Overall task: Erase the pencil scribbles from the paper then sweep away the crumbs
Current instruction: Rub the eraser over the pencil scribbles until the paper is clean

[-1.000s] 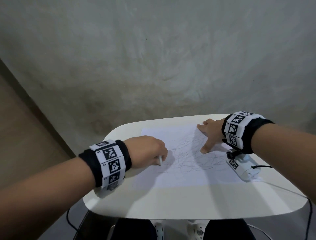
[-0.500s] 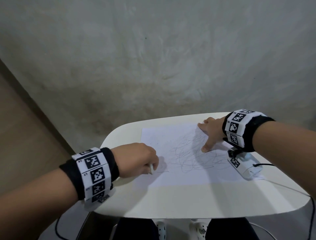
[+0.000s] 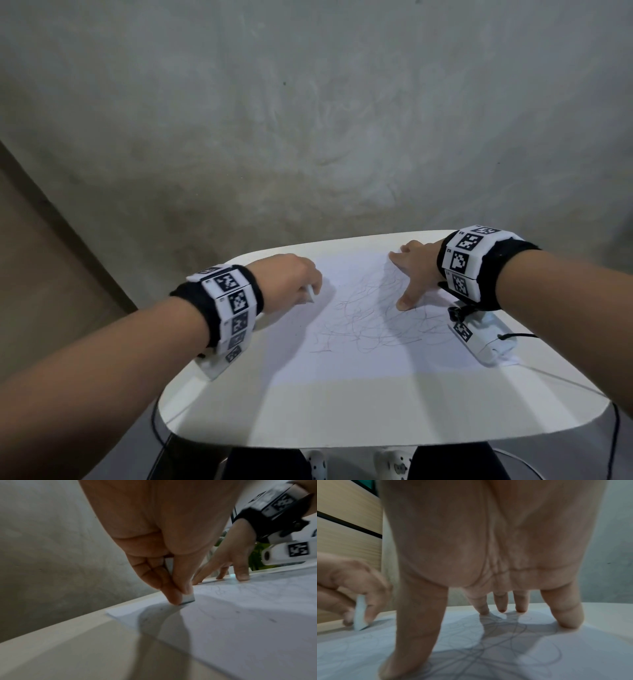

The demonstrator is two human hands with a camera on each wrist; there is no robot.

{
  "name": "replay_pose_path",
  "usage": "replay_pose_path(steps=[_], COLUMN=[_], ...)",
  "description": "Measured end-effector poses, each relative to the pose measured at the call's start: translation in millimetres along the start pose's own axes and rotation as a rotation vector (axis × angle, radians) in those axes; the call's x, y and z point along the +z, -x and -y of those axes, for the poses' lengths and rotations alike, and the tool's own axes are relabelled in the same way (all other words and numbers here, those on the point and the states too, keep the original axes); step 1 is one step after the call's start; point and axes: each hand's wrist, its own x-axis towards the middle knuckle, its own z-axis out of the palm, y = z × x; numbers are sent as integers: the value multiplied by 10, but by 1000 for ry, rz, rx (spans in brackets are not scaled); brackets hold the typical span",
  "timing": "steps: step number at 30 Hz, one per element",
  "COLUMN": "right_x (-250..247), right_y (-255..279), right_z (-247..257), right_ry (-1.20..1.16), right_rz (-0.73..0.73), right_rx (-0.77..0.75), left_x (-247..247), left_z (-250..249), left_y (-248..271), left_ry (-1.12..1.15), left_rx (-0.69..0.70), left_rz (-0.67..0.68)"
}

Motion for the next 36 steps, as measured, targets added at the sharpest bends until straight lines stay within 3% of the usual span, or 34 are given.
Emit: replay_pose_path(steps=[5,10,13,18,23,27,33,36], right_x=[-1,-5,4,-6,-10,-3,-8,-3], right_y=[10,26,26,19,29,22,30,13], right_z=[8,11,12,2,2,-1,-3,0], right_ry=[9,14,16,7,5,-3,-4,-1], right_rz=[-7,-9,-19,-12,-7,-6,-4,-6], right_rx=[-8,-9,-10,-9,-12,-12,-13,-14], left_x=[-124,-206,-21,-78,25,-39,15,0], left_z=[24,-74,-29,14,-104,-28,-131,-68], left_y=[228,-33,117,227,222,352,293,418], left_ry=[-29,-35,3,-55,5,-18,-16,-29], left_rx=[-6,-5,28,-3,31,-11,28,14], left_rz=[247,75,35,168,41,195,56,183])
